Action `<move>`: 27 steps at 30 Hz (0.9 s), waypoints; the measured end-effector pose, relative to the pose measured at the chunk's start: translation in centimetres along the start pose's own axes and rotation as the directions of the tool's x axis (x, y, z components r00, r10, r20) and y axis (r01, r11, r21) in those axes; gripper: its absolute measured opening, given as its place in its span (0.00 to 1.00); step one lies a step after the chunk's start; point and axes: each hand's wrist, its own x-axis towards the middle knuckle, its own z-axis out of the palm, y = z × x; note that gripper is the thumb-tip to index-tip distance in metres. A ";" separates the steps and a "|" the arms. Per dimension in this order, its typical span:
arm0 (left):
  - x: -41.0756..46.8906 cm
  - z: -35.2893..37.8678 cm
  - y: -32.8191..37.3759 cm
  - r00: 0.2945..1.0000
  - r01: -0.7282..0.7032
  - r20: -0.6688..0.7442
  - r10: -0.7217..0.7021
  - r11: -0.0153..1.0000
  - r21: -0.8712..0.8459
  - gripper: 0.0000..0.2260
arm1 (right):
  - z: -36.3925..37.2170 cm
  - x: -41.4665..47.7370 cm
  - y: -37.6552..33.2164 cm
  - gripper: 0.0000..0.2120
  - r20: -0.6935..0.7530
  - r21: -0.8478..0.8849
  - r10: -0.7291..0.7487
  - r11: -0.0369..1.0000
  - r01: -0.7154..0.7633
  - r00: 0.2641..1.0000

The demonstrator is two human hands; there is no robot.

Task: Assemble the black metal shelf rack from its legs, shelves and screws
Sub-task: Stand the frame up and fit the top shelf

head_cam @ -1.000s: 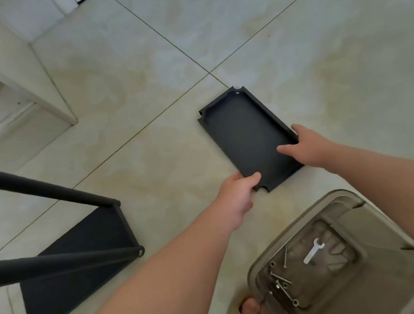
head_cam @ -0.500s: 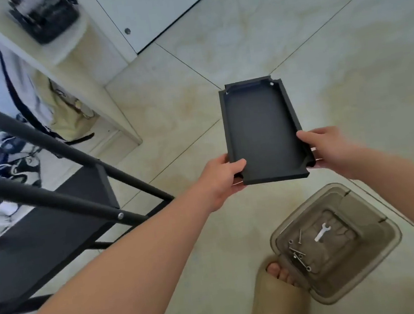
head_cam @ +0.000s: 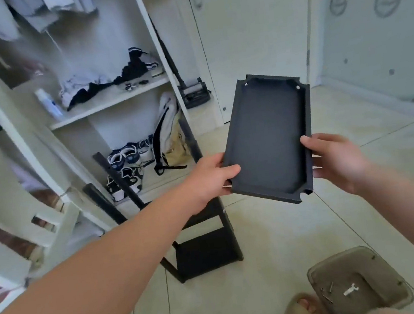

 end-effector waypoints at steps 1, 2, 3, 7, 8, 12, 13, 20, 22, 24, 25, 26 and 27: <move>-1.3 -1.4 0.6 1.000 -0.021 -0.019 0.020 1.000 -0.019 0.15 | 1.5 -0.8 -1.2 0.08 0.030 0.015 -0.020 1.000 0.019 0.999; -2.4 -2.8 1.1 0.998 -0.048 -0.035 0.047 0.998 -0.033 0.15 | 2.9 -1.5 -2.3 0.08 0.052 0.024 -0.038 0.999 0.037 0.998; -3.4 -4.1 1.4 0.995 -0.084 -0.054 0.083 0.996 -0.031 0.15 | 4.5 -2.1 -3.2 0.09 0.064 0.026 -0.054 0.998 0.053 0.996; -6.4 -9.2 1.3 0.922 -0.235 -0.225 0.314 0.918 0.320 0.27 | 11.0 -3.3 -5.6 0.08 0.029 -0.002 -0.094 0.996 0.094 0.995; -6.8 -10.4 1.0 0.881 -0.246 -0.260 0.396 0.852 0.462 0.30 | 12.6 -3.3 -5.9 0.08 0.011 0.001 -0.098 0.995 0.098 0.995; -8.3 -13.5 -1.2 0.812 -0.199 -0.106 0.574 0.444 0.874 0.40 | 18.0 -2.5 -6.7 0.09 -0.040 0.007 -0.111 0.994 0.111 0.993; -8.3 -13.9 -2.0 0.802 -0.170 -0.072 0.593 0.342 0.924 0.40 | 19.3 -2.3 -6.9 0.10 -0.048 0.004 -0.118 0.993 0.119 0.992; -6.8 -16.5 -5.1 0.554 -0.164 -0.306 0.774 0.462 0.872 0.24 | 27.2 -1.5 -6.6 0.18 -0.064 0.036 -0.165 0.985 0.168 0.984; -6.5 -17.9 -5.5 0.471 -0.192 -0.337 0.815 0.468 0.863 0.23 | 28.7 -1.2 -6.2 0.22 -0.058 0.012 -0.152 0.988 0.153 0.987; -6.1 -19.4 -5.7 0.465 -0.216 -0.335 0.820 0.471 0.855 0.17 | 29.7 -0.7 -5.6 0.23 -0.055 0.003 -0.149 0.989 0.149 0.987; -5.9 -20.2 -5.8 0.488 -0.234 -0.345 0.802 0.501 0.833 0.14 | 30.2 -0.4 -5.2 0.23 -0.051 0.000 -0.168 0.986 0.168 0.985; -5.8 -21.0 -5.9 0.516 -0.260 -0.362 0.777 0.544 0.798 0.10 | 30.5 -0.1 -4.8 0.21 -0.057 -0.017 -0.200 0.980 0.199 0.978; -5.6 -21.8 -5.9 0.536 -0.292 -0.383 0.752 0.591 0.752 0.07 | 30.8 0.2 -4.6 0.18 -0.071 -0.061 -0.247 0.968 0.243 0.966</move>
